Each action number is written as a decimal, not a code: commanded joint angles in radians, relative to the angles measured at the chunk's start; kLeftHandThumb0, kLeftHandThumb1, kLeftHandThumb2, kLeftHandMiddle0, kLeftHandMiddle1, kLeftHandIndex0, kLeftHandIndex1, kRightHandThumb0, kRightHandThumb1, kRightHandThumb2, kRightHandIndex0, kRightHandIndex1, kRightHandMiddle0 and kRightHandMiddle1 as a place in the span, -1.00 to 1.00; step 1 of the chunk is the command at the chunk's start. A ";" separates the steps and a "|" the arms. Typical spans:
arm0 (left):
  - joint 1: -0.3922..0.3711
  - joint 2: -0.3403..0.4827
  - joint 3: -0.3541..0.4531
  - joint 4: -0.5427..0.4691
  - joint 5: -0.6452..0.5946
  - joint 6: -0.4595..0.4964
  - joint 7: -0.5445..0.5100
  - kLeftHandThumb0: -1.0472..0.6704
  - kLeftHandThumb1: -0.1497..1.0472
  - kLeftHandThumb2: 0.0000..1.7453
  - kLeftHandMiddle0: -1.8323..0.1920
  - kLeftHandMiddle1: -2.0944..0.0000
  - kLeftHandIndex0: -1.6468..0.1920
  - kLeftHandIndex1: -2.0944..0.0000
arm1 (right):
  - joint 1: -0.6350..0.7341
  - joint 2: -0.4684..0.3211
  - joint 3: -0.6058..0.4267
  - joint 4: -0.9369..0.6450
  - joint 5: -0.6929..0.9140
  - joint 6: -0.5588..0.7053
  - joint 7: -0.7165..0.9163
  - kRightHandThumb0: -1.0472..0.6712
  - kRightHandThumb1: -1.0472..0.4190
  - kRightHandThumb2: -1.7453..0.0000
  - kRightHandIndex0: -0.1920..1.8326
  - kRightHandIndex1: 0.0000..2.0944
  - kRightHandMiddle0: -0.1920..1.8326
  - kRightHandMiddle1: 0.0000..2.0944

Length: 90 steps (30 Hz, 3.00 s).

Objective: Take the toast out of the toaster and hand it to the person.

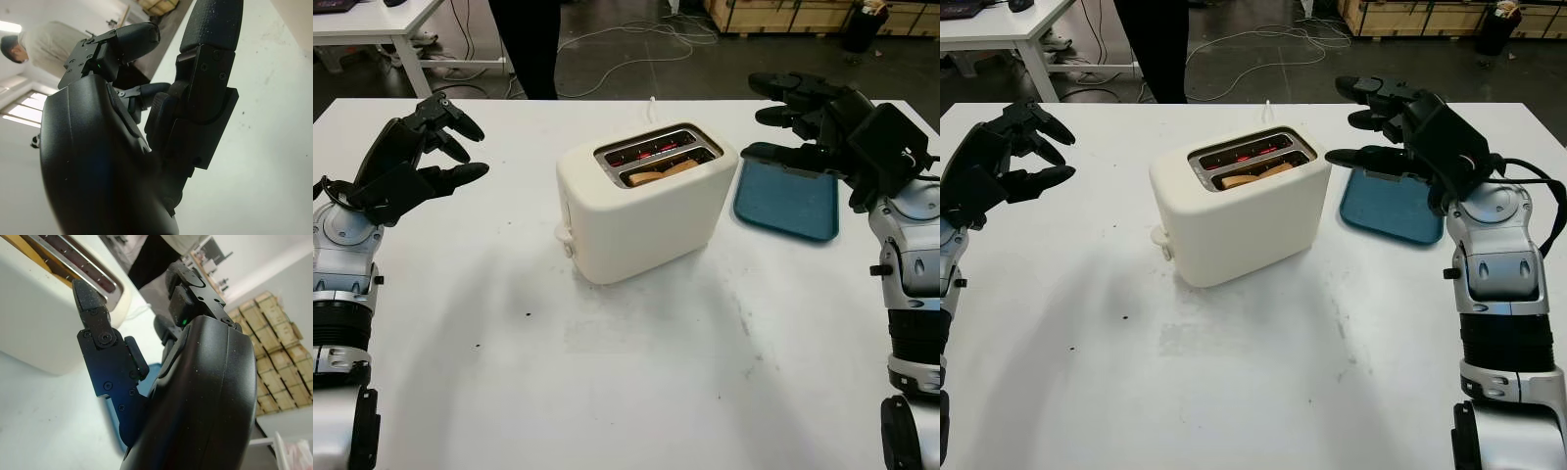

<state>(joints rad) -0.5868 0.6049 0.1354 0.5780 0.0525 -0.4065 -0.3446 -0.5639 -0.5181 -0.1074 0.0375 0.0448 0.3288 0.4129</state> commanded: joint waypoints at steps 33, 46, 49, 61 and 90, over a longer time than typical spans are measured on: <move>-0.011 0.003 0.011 -0.042 -0.049 0.058 -0.045 -1.00 0.79 -0.81 0.66 -0.58 0.64 -0.48 | -0.035 -0.018 0.004 0.006 -0.009 -0.034 0.015 -0.31 -0.59 1.00 -0.75 -0.21 -0.35 -0.98; -0.013 -0.002 0.012 -0.031 -0.049 0.058 -0.044 -1.00 0.79 -0.82 0.67 -0.59 0.64 -0.49 | -0.036 -0.010 0.004 0.010 -0.005 -0.016 0.011 -0.31 -0.58 1.00 -0.75 -0.19 -0.35 -0.98; -0.010 -0.003 0.014 -0.032 -0.056 0.061 -0.048 -1.00 0.79 -0.83 0.67 -0.59 0.64 -0.49 | -0.033 -0.011 0.005 0.007 -0.008 -0.022 0.010 -0.32 -0.58 1.00 -0.75 -0.19 -0.35 -0.98; -0.005 0.001 0.018 -0.017 -0.049 0.024 -0.039 -1.00 0.79 -0.82 0.62 -0.58 0.62 -0.50 | -0.031 -0.002 0.001 0.010 -0.004 -0.028 0.002 -0.30 -0.56 1.00 -0.74 -0.19 -0.34 -0.98; -0.023 -0.002 -0.008 0.004 -0.014 0.017 -0.021 -1.00 0.79 -0.81 0.62 -0.59 0.63 -0.52 | -0.044 -0.014 0.009 0.020 -0.015 -0.039 0.013 -0.34 -0.56 1.00 -0.72 -0.21 -0.33 -0.97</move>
<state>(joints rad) -0.5875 0.6014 0.1320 0.5759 0.0395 -0.3732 -0.3654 -0.5877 -0.5281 -0.1026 0.0533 0.0294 0.3022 0.4252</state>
